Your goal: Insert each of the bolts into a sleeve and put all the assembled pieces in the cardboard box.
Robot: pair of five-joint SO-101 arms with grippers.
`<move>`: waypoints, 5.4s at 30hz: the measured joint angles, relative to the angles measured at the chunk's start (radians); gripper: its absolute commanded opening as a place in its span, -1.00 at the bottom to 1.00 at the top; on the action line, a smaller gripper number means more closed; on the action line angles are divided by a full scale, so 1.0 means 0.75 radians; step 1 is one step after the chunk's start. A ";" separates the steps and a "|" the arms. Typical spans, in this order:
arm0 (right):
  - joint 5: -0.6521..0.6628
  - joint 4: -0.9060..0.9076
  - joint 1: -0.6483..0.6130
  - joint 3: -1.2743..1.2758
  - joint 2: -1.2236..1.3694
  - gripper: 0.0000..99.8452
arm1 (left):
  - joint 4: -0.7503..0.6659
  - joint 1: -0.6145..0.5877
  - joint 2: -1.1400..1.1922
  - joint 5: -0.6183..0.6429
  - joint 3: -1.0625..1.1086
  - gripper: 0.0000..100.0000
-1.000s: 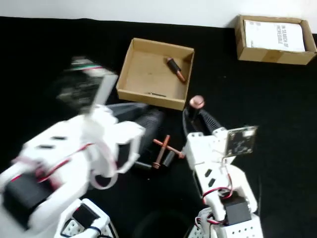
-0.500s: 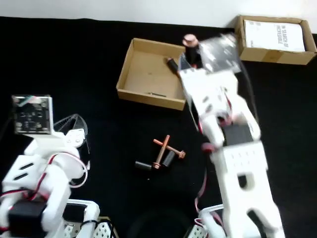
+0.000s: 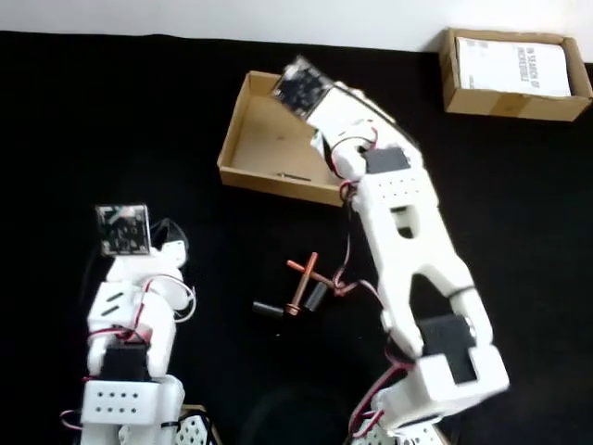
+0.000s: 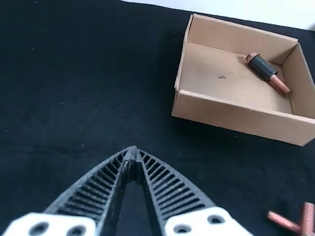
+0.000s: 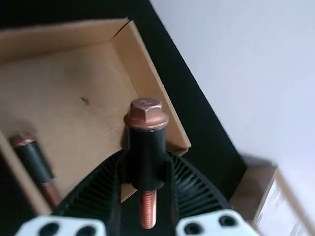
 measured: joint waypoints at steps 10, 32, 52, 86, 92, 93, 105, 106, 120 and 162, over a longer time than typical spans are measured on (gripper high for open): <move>0.151 -0.082 -0.039 -0.325 0.503 -0.99 | 0.092 0.004 -0.082 0.268 0.020 -0.98; -0.260 1.031 -0.125 -1.178 0.581 -0.87 | 0.123 0.016 -0.094 0.274 0.023 -0.98; -0.857 1.727 -0.585 -1.127 -0.043 -0.99 | 0.188 -0.094 -0.094 0.274 0.023 -0.98; -0.722 0.667 -0.749 0.839 -0.419 -0.61 | 0.399 -0.426 -0.102 0.276 0.023 -0.98; -0.722 0.544 -0.755 0.839 -0.297 -0.61 | 0.399 -0.426 -0.121 0.276 0.023 -0.98; -0.722 0.526 -0.755 0.839 -0.274 -0.62 | 0.399 -0.426 -0.137 0.276 0.023 -0.98; -0.722 0.385 -0.675 0.784 -0.200 -0.99 | 0.413 -0.426 -0.180 0.276 0.023 -0.98; -0.722 0.383 -0.657 0.755 -0.213 -0.99 | 0.413 -0.426 -0.180 0.276 0.023 -0.98; -0.827 0.943 -0.372 0.428 -1.037 -0.99 | 0.413 -0.323 -0.035 0.233 0.023 -0.98; -0.865 1.129 1.045 1.311 -2.578 -0.99 | 1.815 0.683 2.164 -2.119 -2.212 -0.81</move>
